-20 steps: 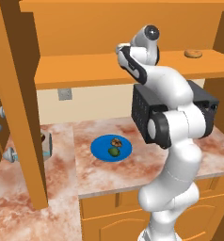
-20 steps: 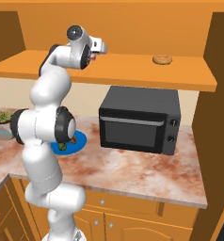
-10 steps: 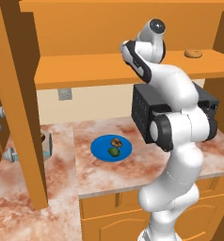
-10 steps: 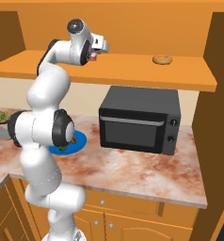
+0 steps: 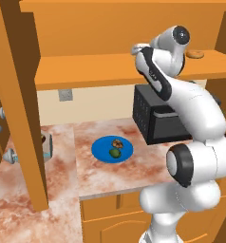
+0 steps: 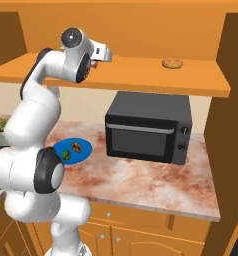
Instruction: Pick the avocado and bread from the counter and place them on the plate. Then pick the jam from the cabinet and place it next to the plate. Lastly close the cabinet door.
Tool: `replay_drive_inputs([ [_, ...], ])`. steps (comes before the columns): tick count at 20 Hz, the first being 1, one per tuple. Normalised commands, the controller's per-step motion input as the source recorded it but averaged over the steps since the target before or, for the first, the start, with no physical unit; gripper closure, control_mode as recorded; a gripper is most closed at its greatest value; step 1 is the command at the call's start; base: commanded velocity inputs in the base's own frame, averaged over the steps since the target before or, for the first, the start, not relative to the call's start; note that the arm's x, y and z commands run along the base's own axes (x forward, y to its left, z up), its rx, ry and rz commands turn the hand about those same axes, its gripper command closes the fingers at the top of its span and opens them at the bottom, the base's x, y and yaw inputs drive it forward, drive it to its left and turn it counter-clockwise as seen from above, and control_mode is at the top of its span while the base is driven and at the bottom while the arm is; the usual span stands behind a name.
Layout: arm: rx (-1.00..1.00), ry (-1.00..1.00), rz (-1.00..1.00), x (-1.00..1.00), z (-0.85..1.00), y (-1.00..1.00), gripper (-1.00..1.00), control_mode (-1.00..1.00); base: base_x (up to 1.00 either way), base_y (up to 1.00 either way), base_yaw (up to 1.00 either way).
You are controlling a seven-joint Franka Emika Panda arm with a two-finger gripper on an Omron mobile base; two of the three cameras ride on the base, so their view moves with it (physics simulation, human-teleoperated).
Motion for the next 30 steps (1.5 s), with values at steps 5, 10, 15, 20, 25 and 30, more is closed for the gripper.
replay_drive_inputs([
  [5, 0.02, -0.04, 0.01, -1.0, 0.0, 0.0, 1.0, -1.0, 0.0, 0.0, 0.0],
  [10, 0.01, -0.05, 0.02, -1.0, 0.0, -0.01, 1.0, -1.0, 0.0, 0.0, 0.0],
  [15, 0.05, -0.04, 0.04, -1.0, 0.0, -0.15, 1.0, -1.0, 0.0, 0.0, 0.0],
  [20, 0.04, -0.03, 0.05, -0.93, -0.01, -0.27, 1.0, -1.0, 0.0, 0.0, 0.0],
  [25, 0.0, 0.0, 0.08, -0.67, -0.09, -0.29, 1.0, -1.0, 0.0, 0.0, 0.0],
  [30, 0.0, 0.0, 0.17, -0.43, -0.25, -0.25, 1.0, -1.0, 0.0, 0.0, 0.0],
])
